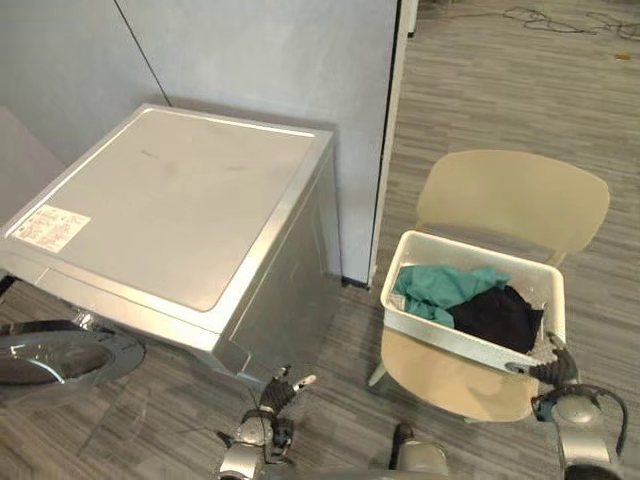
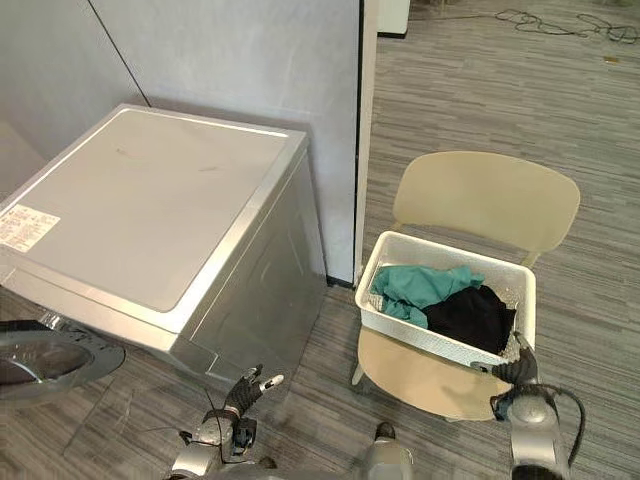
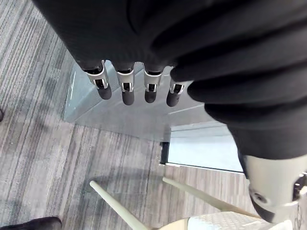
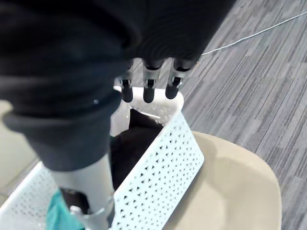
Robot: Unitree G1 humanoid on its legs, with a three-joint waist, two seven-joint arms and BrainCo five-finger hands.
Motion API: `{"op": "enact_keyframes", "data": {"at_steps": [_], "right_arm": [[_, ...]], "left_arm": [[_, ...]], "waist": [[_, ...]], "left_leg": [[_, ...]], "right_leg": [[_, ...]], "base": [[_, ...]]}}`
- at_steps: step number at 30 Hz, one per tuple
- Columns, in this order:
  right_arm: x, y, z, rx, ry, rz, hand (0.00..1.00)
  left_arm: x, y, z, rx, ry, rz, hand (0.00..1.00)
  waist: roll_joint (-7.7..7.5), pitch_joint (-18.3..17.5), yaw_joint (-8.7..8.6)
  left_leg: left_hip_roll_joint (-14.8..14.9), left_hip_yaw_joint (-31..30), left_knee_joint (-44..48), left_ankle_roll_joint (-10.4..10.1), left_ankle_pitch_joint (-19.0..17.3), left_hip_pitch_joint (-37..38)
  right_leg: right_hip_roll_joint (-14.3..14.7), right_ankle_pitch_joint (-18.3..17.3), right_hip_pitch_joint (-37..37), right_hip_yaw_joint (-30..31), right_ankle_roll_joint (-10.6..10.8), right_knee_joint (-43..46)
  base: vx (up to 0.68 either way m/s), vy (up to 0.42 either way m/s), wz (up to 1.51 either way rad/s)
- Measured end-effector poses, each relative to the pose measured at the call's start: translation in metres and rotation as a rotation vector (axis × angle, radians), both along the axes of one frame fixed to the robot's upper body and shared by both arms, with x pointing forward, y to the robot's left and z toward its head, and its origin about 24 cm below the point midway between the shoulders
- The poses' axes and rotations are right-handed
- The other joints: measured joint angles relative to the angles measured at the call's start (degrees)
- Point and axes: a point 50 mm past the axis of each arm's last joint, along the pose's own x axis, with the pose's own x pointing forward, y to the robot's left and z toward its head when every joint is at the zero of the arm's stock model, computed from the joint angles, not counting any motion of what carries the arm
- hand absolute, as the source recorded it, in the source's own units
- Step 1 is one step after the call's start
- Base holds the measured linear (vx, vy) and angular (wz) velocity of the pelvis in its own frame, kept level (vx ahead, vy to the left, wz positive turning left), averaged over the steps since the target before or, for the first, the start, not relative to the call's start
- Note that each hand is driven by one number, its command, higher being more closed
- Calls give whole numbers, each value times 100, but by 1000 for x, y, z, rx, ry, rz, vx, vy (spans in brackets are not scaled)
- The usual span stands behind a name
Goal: Pick up the laundry basket with both hands and put the clothes into the washing machine.
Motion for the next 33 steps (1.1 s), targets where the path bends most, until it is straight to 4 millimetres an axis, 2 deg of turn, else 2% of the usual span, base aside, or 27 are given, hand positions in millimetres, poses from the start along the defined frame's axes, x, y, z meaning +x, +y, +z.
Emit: {"op": "enact_keyframes", "data": {"at_steps": [4, 7, 10, 15, 18, 22, 29, 33], "right_arm": [[48, -13, 34, -70, -31, 44, 0], [75, -19, 59, -132, -33, 67, 0], [86, -28, 78, -171, -44, 60, 0], [101, -34, 105, -209, -84, 43, 0], [104, -42, 123, -244, -126, 25, 0], [111, -40, 139, -263, -181, 29, 0], [131, -22, 167, -292, -280, 92, 0], [150, -1, 197, -319, -378, 171, 0]], "left_arm": [[9, -2, 7, -14, -44, -20, 0], [13, -4, 12, -32, -74, -37, 0], [19, -7, 19, -59, -118, -24, 0], [33, -8, 31, -94, -183, -7, 0], [38, -9, 36, -118, -207, 14, 0], [44, -11, 45, -137, -249, 44, 0], [62, -21, 65, -211, -340, 70, 0], [66, -19, 73, -229, -377, 104, 0]], "waist": [[93, 302, 67], [198, 612, 162], [264, 771, 216], [283, 1089, 264], [256, 1201, 350], [186, 1311, 380], [167, 1450, 514], [138, 1469, 542]], "left_leg": [[-213, -11, 51, 8, 3, -471], [-208, -156, 384, 135, -80, -835], [-202, -253, 537, 186, -113, -1107], [-203, -297, 707, 207, -120, -1433], [-187, -310, 778, 232, -108, -1703], [-101, -297, 866, 234, -104, -1874], [-17, -275, 910, 224, -99, -2156], [1, -255, 929, 218, -94, -2340]], "right_leg": [[-211, 301, -455, 22, 62, -69], [-246, 500, -568, 14, 69, -193], [-264, 604, -661, -23, 101, -284], [-288, 767, -856, -23, 74, -363], [-286, 822, -1096, -27, 34, -341], [-277, 825, -1240, -56, 26, -261], [-255, 816, -1476, -169, -19, -218], [-296, 794, -1685, -178, -42, -135]], "base": [[-159, 93, 10], [-157, 41, 10], [-117, 23, 14], [-72, 17, 5], [-21, 4, 1], [2, -10, 3], [9, -13, 5], [45, 1, 3]]}}
